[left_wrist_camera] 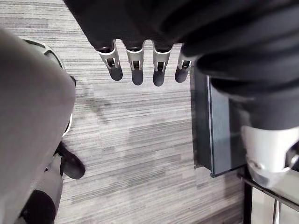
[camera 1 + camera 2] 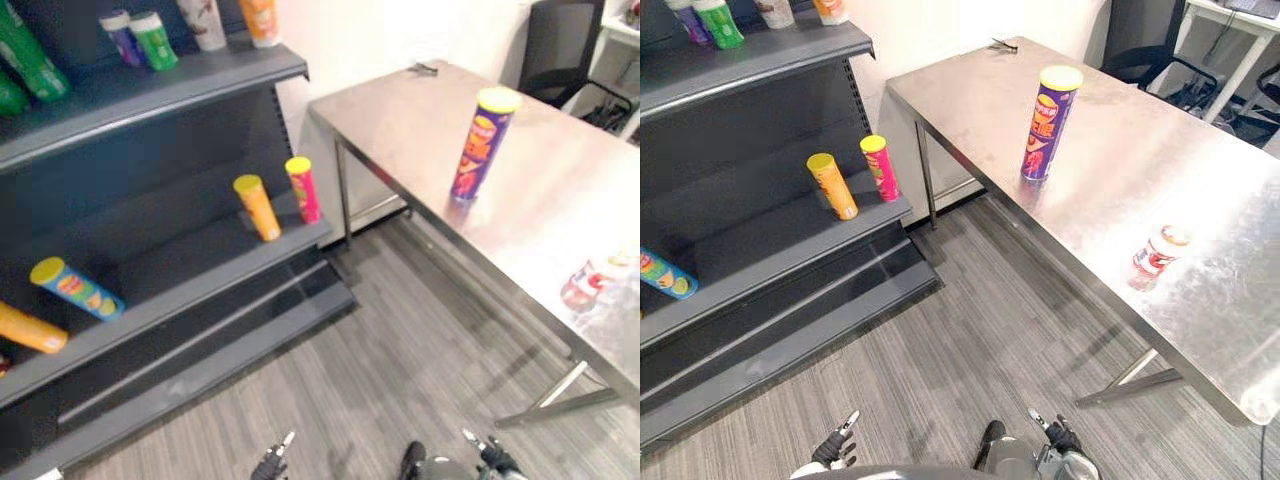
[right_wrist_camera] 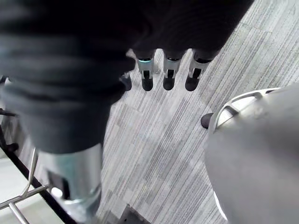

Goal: Put the gum and the chips on the shelf.

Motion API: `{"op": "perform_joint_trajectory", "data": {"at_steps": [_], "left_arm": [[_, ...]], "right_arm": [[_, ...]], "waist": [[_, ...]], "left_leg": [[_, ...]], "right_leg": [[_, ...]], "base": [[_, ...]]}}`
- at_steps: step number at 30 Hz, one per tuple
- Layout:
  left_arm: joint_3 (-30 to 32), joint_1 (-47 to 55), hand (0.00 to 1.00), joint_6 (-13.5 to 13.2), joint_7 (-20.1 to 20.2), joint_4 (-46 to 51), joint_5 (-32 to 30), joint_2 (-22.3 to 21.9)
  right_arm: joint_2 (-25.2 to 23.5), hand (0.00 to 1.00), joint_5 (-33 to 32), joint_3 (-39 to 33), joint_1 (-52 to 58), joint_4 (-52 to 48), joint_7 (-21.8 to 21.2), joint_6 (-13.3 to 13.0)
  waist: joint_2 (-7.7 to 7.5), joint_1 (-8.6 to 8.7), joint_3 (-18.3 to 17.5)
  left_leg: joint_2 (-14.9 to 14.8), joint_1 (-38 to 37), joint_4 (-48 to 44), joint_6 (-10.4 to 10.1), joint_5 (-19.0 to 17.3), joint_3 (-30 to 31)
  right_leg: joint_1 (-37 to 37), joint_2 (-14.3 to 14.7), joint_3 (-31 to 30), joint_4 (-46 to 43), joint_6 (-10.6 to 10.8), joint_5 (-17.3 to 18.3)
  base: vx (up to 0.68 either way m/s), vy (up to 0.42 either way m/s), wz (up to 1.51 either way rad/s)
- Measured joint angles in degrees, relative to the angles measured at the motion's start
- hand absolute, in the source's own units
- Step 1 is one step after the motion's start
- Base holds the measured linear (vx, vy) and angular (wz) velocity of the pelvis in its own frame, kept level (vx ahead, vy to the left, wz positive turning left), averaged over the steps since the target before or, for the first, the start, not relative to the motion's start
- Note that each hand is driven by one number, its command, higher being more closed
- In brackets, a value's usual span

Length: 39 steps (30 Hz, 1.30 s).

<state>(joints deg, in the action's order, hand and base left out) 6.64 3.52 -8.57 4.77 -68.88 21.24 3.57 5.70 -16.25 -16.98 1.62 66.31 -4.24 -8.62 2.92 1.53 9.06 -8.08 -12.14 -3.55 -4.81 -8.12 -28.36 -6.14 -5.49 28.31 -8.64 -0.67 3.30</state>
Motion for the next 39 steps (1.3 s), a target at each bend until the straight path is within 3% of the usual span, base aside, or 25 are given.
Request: {"op": "perform_joint_trajectory", "data": {"at_steps": [2, 4, 6, 8, 9, 10, 11, 12, 13, 15, 16, 18, 19, 21, 22, 23, 24, 26, 28, 31, 34, 39], "left_arm": [[0.0, 0.0, 0.00, 0.1, 0.0, 0.6, 0.0, 0.1], [0.0, -0.3, 0.00, 0.3, -0.1, 0.6, 0.0, 0.2], [0.4, -0.6, 0.00, 0.4, -0.6, 0.8, 0.1, 1.0], [0.5, -0.7, 0.00, 0.4, -1.1, 1.4, 0.7, 0.9], [0.5, 0.4, 0.00, 0.1, -1.3, 1.8, 1.6, 0.5], [0.6, 0.9, 0.00, -0.2, -1.5, 2.7, 2.8, 0.1], [0.6, 1.1, 0.00, -0.2, -1.5, 3.0, 3.1, 0.3], [1.6, 1.0, 0.00, -0.3, -1.5, 3.0, 3.3, 0.1], [2.4, 0.7, 0.00, -0.2, -1.6, 2.9, 3.3, -0.5], [2.6, 0.8, 0.00, -0.6, -1.5, 3.2, 3.4, -0.8], [2.5, 0.8, 0.00, -0.6, -1.4, 3.2, 3.4, -0.7], [2.5, 0.8, 0.00, -0.8, -1.0, 3.1, 3.3, -0.7], [2.5, 0.7, 0.00, -0.8, -1.0, 3.1, 3.2, -0.7], [2.4, 0.6, 0.00, -0.8, -1.0, 2.9, 2.7, -0.7], [2.2, 0.6, 0.00, -0.8, -0.9, 2.8, 2.7, -0.7], [2.1, 0.7, 0.00, -0.8, -0.8, 2.7, 2.7, -1.0], [2.4, 0.6, 0.00, -0.8, -0.7, 2.7, 2.7, -0.7], [2.1, 1.0, 0.00, -0.9, -0.8, 2.6, 2.2, 1.5], [1.5, 0.7, 0.00, -0.8, -0.8, 1.0, 2.2, 2.5], [-0.3, 0.7, 0.00, -0.9, -1.2, 0.2, 0.5, 2.5], [-2.6, 0.5, 0.00, -0.9, -1.6, -0.1, -0.1, 2.3], [-4.2, 0.3, 0.00, -1.0, -2.1, -0.6, -0.2, 2.1]], "right_arm": [[0.0, 0.00, 0.0, -0.1, 0.0, 0.0, 0.0, 0.1], [-0.1, 0.00, -0.1, -0.5, 0.0, -0.1, 0.0, 0.4], [-0.4, 0.00, -0.4, -0.5, 0.6, 0.1, 0.1, 0.5], [0.3, 0.00, -1.5, -0.2, 0.9, 0.2, 0.1, 0.4], [0.9, 0.00, -2.4, 0.1, 1.1, 0.7, 0.2, 0.4], [1.2, 0.00, -2.7, 0.1, 1.7, 1.2, 0.3, 0.4], [1.4, 0.00, -2.8, 0.0, 2.1, 1.1, 0.3, 0.3], [1.6, 0.00, -2.8, -0.6, 1.9, 1.7, 0.4, 0.4], [2.4, 0.00, -2.8, -1.4, 2.0, 2.5, 0.6, 0.4], [2.5, 0.00, -3.1, -3.3, 2.9, 3.8, 0.8, 0.4], [2.7, 0.00, -3.5, -3.7, 3.1, 4.0, 1.0, 0.4], [2.4, 0.00, -4.1, -6.8, 3.4, 4.0, 1.3, 0.4], [2.4, 0.00, -4.1, -7.6, 3.4, 3.9, 1.3, 0.4], [2.2, 0.00, -4.1, -8.7, 4.7, 3.8, 1.3, 0.4], [2.1, 0.00, -4.1, -9.5, 5.1, 3.8, 1.3, 0.4], [2.3, 0.00, -4.1, -10.5, 5.7, 3.8, 1.2, 0.4], [1.4, 0.00, -4.1, -11.8, 5.7, 3.8, 1.3, 0.5], [-1.5, 0.00, -4.0, -11.9, 4.8, 3.7, 1.1, 0.5], [-2.6, 0.00, -4.0, -11.9, 3.6, 3.7, 1.1, 0.5], [-2.3, 0.00, -3.9, -11.9, 2.4, 3.9, 1.2, 0.5], [-2.3, 0.00, -3.8, -12.0, 3.0, 4.4, 1.4, 0.6], [-2.3, 0.00, -3.8, -13.3, 5.2, 4.6, 1.6, 0.6]], "waist": [[-0.26, -0.05, 0.2], [-0.94, 0.08, 0.2], [-2.10, 0.20, 0.2], [-0.66, 0.09, 0.5], [0.53, 0.06, 0.3], [0.50, 0.07, -0.1], [0.38, -0.17, -0.3], [0.45, -0.21, -0.3], [0.32, -0.08, -0.2], [-0.21, -0.32, 0.0], [-0.21, -0.27, 0.0], [-0.22, -0.20, 0.0], [-0.23, -0.16, 0.0], [-0.18, 0.03, -0.1], [0.03, 0.06, -0.2], [0.83, -0.02, -0.3], [0.04, -0.02, -0.4], [-2.84, -0.31, -0.8], [-3.56, -0.31, -1.1], [-1.81, -0.33, -1.7], [-0.33, -0.17, -2.1], [-0.54, -0.19, -3.3]], "left_leg": [[-0.1, 0.4, -0.5, -0.2, -0.1, -1.5], [-0.7, 1.4, -3.8, -2.2, -1.3, -3.6], [-3.5, 5.0, -16.9, -4.6, -2.9, -4.4], [-9.9, 8.5, -32.5, -3.7, -1.8, -4.6], [-13.3, 9.7, -40.1, 0.2, 0.9, -3.9], [-15.0, 11.9, -46.2, 2.3, 6.4, -1.6], [-15.2, 13.7, -49.0, 1.7, 8.9, 0.5], [-13.2, 16.0, -51.5, 0.7, 3.7, 4.2], [-10.7, 18.2, -51.2, 0.6, -1.7, 6.2], [-8.2, 19.9, -46.2, 0.7, -4.9, 7.5], [-7.6, 20.4, -43.2, 0.6, -5.1, 8.4], [-4.3, 21.3, -26.5, -0.1, -4.9, 17.2], [-3.5, 21.4, -22.4, -0.2, -4.8, 19.9], [-1.5, 20.8, -10.8, -0.7, -1.7, 28.0], [-1.4, 20.6, -9.0, -0.8, -0.4, 28.8], [-1.8, 19.2, -6.4, -1.9, 4.1, 28.9], [-1.1, 18.2, -6.5, -2.5, 5.7, 27.0], [0.9, 16.3, -5.8, -0.9, 3.5, 21.8], [1.7, 15.1, -6.7, 0.3, 1.4, 17.2], [1.9, 12.6, -5.1, 1.5, 0.3, 11.1], [3.5, 11.2, -3.6, 1.6, 0.4, 10.1], [4.6, 9.8, 0.1, 2.5, 1.8, 12.7]], "right_leg": [[-1.0, -0.1, -0.4, -0.7, -0.8, 0.6], [-3.6, -1.3, -0.6, -5.3, -1.3, 3.1], [-4.2, -1.6, -1.7, -7.8, -2.1, 4.8], [-2.0, 1.0, -4.0, -6.7, -2.6, 5.1], [-0.9, 3.4, -6.4, -6.8, -3.4, 5.7], [-0.1, 5.4, -10.3, -6.5, -3.8, 5.9], [0.1, 5.9, -12.4, -6.4, -4.1, 6.0], [0.5, 6.5, -16.6, -6.3, -4.7, 5.9], [1.7, 6.7, -20.2, -5.4, -5.3, 5.4], [4.5, 6.9, -25.3, -3.8, -4.6, 5.0], [5.3, 7.0, -26.5, -3.3, -4.5, 4.9], [6.5, 7.6, -33.2, -2.4, -3.0, 5.7], [6.7, 7.6, -34.6, -2.3, -3.0, 6.0], [7.3, 7.3, -38.5, -2.6, -0.8, 7.0], [7.4, 7.3, -39.2, -2.9, -0.2, 7.5], [7.4, 7.6, -40.5, -4.2, 1.2, 9.0], [7.4, 6.2, -41.6, -5.8, 2.4, 10.4], [6.9, 2.6, -40.3, -4.9, 3.7, 10.2], [6.9, 0.8, -41.4, -2.4, 6.4, 8.2], [6.2, -0.4, -39.3, 0.2, 7.9, 3.8], [6.7, -1.7, -35.8, 2.7, 8.4, 2.2], [8.8, -2.6, -30.1, 5.0, 8.6, 2.1]], "base": [[-0.04, -0.006, -0.28], [-0.01, -0.017, -0.38], [0.06, -0.129, -0.66], [0.12, -0.113, -1.06], [0.19, -0.047, -1.43], [0.21, -0.032, -1.49], [0.28, -0.001, -1.57], [0.28, 0.044, -1.62], [0.29, 0.052, -1.60], [0.25, 0.060, -1.35], [0.27, 0.121, -1.45], [0.22, 0.168, -1.49], [0.27, 0.245, -1.36], [0.32, 0.303, -0.95], [0.31, 0.331, -0.72], [0.31, 0.377, -0.61], [0.29, 0.365, -0.80], [0.19, 0.253, -0.95], [0.18, 0.269, -1.05], [0.11, 0.199, -1.03], [0.06, 0.107, -0.47], [0.03, 0.006, 0.26]]}}
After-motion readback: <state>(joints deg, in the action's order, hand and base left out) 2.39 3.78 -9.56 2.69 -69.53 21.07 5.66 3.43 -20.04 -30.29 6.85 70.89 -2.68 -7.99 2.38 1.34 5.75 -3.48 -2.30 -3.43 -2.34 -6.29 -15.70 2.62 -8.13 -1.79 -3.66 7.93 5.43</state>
